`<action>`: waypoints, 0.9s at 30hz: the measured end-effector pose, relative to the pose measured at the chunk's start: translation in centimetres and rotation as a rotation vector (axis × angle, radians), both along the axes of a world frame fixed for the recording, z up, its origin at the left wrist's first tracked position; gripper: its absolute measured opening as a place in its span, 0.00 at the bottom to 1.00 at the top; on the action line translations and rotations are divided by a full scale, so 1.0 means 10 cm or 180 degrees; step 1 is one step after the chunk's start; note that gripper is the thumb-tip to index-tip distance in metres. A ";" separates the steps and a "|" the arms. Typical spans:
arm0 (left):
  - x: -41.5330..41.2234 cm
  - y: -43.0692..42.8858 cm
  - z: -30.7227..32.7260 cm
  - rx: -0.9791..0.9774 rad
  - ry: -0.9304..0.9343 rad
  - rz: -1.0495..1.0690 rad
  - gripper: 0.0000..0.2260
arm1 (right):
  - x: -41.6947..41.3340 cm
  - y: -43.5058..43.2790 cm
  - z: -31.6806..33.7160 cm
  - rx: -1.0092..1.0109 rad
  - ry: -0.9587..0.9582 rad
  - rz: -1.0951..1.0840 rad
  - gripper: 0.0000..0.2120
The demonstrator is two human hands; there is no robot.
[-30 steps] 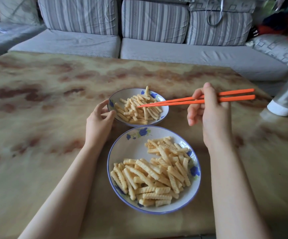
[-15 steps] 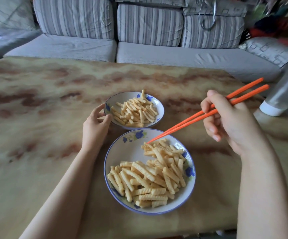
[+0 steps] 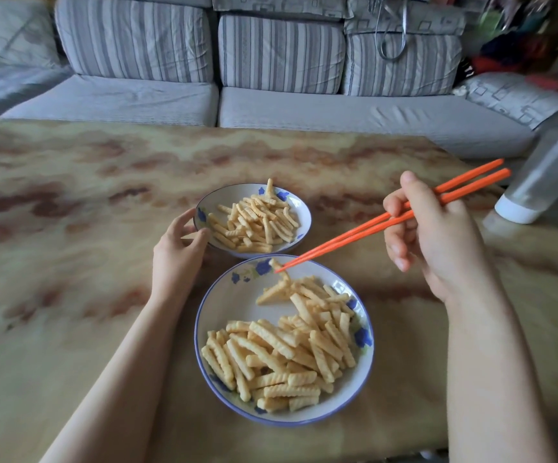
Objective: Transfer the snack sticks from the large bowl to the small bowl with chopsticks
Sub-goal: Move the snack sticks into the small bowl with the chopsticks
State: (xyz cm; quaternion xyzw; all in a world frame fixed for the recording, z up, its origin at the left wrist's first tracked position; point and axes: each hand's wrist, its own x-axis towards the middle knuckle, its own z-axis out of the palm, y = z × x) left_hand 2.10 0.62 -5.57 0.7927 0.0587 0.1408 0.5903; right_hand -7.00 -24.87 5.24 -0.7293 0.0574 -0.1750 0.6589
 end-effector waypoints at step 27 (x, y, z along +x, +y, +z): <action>0.02 0.01 -0.02 -0.0002 -0.0014 -0.0020 0.18 | 0.26 0.26 -0.20 0.0473 -0.0511 -0.0394 0.19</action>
